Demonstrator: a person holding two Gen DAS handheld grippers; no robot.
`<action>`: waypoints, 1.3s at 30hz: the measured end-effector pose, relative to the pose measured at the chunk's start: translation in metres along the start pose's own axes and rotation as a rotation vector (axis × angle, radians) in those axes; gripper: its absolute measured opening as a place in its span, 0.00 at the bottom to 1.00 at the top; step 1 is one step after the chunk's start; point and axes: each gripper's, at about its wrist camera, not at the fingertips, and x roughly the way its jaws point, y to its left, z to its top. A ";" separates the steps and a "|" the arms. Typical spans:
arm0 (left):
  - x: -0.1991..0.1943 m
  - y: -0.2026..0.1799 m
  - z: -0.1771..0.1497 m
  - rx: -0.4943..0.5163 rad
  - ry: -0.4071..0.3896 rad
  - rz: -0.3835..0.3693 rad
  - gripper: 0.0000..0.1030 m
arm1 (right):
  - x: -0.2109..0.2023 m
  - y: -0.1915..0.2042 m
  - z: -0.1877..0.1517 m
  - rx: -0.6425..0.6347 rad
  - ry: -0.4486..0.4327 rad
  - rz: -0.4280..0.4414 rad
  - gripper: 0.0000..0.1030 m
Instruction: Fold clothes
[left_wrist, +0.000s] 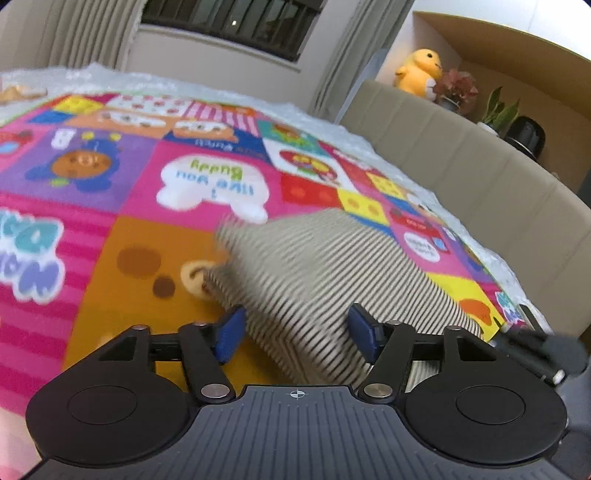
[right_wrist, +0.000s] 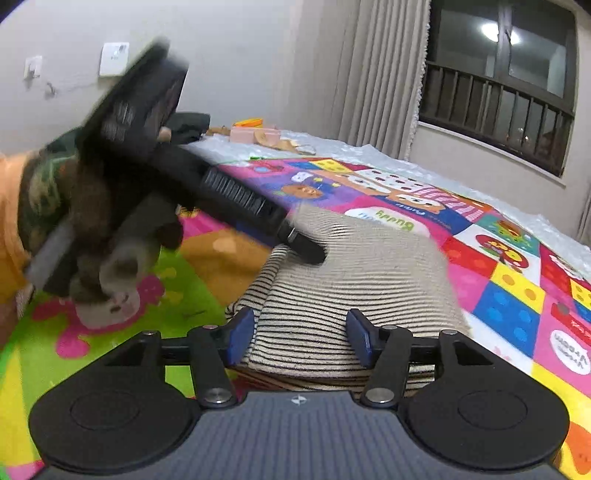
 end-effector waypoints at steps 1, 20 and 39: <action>0.001 0.002 -0.002 -0.013 0.002 -0.010 0.67 | -0.008 -0.006 0.004 0.016 -0.007 0.000 0.57; -0.022 -0.010 -0.007 -0.097 0.060 -0.126 0.92 | 0.009 -0.150 -0.036 0.682 0.033 -0.037 0.80; 0.004 -0.019 -0.030 -0.079 0.133 -0.112 0.73 | 0.001 -0.127 -0.015 0.580 0.053 0.053 0.54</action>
